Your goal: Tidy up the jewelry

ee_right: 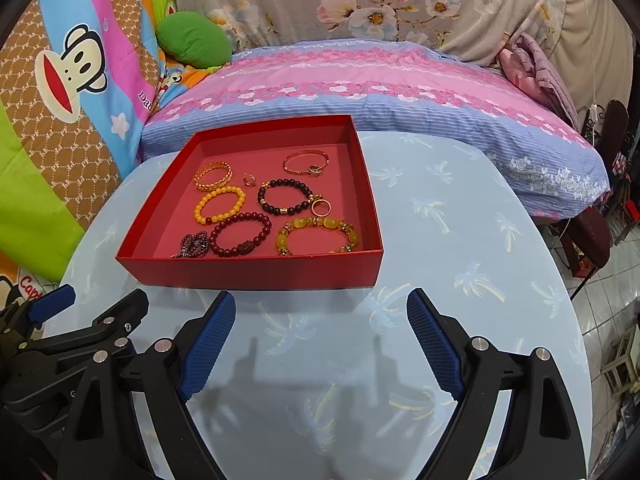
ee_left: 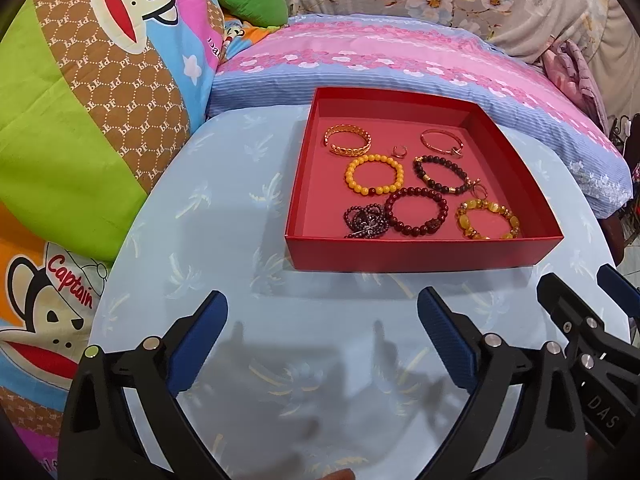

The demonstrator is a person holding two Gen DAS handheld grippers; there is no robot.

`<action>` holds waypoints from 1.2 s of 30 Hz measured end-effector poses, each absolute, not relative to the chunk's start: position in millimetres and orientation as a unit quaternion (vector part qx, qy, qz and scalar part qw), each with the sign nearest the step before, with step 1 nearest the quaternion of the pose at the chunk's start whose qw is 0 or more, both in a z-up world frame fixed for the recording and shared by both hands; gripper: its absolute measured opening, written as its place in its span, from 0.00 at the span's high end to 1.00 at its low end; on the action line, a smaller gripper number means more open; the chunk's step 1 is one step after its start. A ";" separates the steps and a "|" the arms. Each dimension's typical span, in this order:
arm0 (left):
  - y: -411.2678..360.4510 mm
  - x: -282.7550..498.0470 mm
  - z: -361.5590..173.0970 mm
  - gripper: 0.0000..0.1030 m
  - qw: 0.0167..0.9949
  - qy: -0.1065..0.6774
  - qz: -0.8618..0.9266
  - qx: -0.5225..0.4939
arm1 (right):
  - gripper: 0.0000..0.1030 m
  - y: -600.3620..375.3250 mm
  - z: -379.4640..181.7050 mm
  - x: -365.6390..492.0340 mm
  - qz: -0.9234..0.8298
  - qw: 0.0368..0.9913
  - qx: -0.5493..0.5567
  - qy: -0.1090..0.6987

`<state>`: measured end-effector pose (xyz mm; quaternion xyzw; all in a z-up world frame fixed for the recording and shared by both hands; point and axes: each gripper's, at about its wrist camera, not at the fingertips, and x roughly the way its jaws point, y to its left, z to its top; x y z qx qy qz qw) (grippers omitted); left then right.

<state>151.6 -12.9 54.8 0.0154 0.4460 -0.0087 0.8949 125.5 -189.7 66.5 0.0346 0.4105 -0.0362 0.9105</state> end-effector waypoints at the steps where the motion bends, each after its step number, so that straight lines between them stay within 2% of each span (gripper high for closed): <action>1: -13.1 151.2 54.6 0.11 0.895 0.446 -0.007 0.017 | 0.18 -189.8 65.6 125.5 -0.037 0.910 0.034 0.412; 6: -13.3 150.7 52.1 0.10 0.893 0.449 -0.005 0.022 | 0.17 -193.2 60.9 127.9 -0.039 0.902 0.042 0.428; 9: -12.4 149.8 51.7 0.09 0.894 0.448 -0.002 0.020 | 0.13 -193.5 59.8 126.6 -0.041 0.904 0.041 0.424; 36: -11.8 152.7 53.5 0.07 0.898 0.439 0.001 0.011 | 0.13 -193.1 65.0 126.3 -0.034 0.914 0.040 0.403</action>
